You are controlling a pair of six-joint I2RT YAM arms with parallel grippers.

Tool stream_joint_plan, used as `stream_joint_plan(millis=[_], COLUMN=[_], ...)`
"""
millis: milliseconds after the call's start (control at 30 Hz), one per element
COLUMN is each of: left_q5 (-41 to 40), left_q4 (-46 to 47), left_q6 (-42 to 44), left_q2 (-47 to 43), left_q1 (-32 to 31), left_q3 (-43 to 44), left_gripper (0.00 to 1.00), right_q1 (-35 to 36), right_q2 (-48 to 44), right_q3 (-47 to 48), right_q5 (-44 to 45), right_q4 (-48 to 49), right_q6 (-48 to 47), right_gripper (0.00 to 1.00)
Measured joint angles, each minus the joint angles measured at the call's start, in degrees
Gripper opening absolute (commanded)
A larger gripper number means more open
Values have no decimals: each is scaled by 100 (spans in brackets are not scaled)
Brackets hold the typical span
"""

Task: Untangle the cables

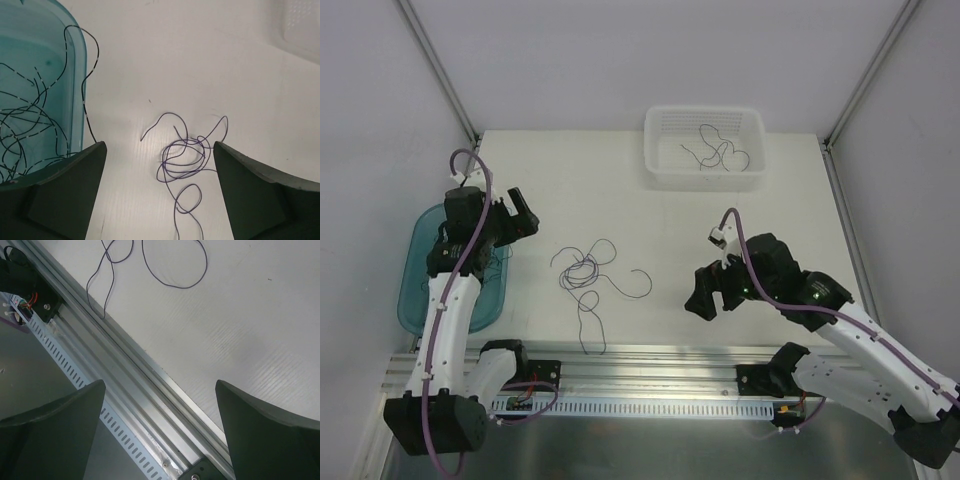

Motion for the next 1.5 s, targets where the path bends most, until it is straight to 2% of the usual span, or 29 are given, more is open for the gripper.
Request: stream_joint_plan(millis=[233,400,533,567,633,667,767,967,1200,1300,1367,1433,1500], left_q5=[-911,-1729,-2179,-2280,-2437,-2455,-2509,-2752,-2946,-2988,-3001,-3027,-3051], left_q4=[-127,-151,-129,-131,-125,-122,-114,-109,-435,-640,-706,-780,-868], left_q6=[-269,-389,-476,-494,-509,-496,-479,-518,-758,-833,-901,-935,-951], left_q2=[789,1311,1655,1762,1945,2006,2100,2496,3676,3744,3703,3648,3523], left_q1=[-68,-68,-66,-61,9,101,625,1947,2518,2745,2949,3097,3154], left_q3=[0,0,15,22,28,28,31,76,297,297,297,297,302], left_gripper=[70,64,44,30,19,10,3,1,5,11,24,30,43], right_q1=[11,11,13,13,13,13,13,15,17,17,17,17,17], right_q2=[-96,-391,-581,-619,-678,-706,-813,-966,-960,-964,-968,-973,-988], right_q3=[-291,-457,-555,-584,-625,-634,-643,-745,-809,-824,-824,-824,-824], right_q5=[-232,-350,-400,-402,-402,-402,-417,-442,-457,-474,-498,-518,-538], right_q4=[223,382,391,393,389,374,352,352,350,350,350,350,352], right_q6=[-44,-85,-173,-205,-251,-269,-315,-382,-413,-415,-415,-420,-422], right_gripper=[97,97,97,97,97,97,97,97,97,97,97,97,97])
